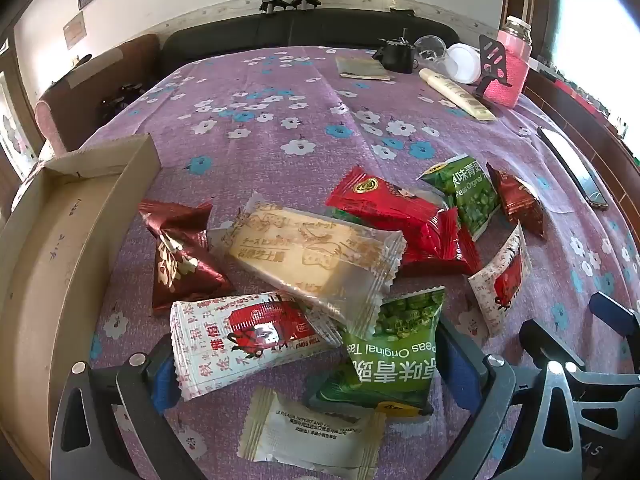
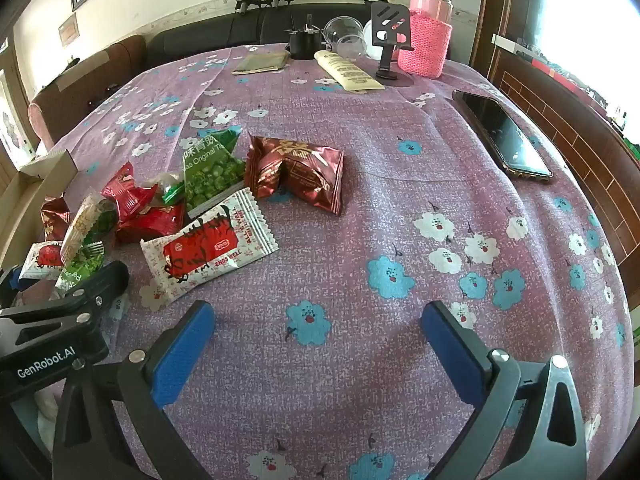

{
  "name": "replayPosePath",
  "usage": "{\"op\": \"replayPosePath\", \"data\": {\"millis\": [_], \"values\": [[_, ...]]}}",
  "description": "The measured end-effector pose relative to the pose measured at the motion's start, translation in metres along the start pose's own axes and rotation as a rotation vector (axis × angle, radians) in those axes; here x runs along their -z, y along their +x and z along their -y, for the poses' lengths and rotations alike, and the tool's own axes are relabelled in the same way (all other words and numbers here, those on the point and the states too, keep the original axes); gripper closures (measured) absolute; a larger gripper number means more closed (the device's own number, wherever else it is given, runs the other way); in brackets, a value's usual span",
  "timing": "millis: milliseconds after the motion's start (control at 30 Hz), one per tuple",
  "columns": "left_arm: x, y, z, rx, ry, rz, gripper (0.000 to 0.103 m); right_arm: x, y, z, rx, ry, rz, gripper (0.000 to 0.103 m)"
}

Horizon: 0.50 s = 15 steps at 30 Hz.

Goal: Organize snacks
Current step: 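Move both grippers toward the snack pile and open them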

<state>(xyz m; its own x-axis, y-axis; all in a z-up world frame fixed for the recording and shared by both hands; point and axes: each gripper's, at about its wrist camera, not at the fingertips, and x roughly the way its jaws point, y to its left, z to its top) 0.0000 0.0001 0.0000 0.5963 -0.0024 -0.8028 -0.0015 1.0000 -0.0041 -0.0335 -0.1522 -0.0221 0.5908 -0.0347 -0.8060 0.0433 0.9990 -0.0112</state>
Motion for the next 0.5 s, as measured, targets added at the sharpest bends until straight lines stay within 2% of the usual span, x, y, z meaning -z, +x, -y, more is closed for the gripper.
{"op": "replayPosePath", "data": {"millis": [333, 500], "values": [[0.002, -0.007, -0.005, -0.004, 0.003, -0.041, 0.0, 0.004, -0.003, 0.005, -0.02, -0.029, -0.002, 0.0], [0.014, -0.015, -0.007, -0.002, 0.015, -0.071, 0.0, 0.007, -0.008, 0.007, -0.044, -0.062, -0.022, 0.0]]}}
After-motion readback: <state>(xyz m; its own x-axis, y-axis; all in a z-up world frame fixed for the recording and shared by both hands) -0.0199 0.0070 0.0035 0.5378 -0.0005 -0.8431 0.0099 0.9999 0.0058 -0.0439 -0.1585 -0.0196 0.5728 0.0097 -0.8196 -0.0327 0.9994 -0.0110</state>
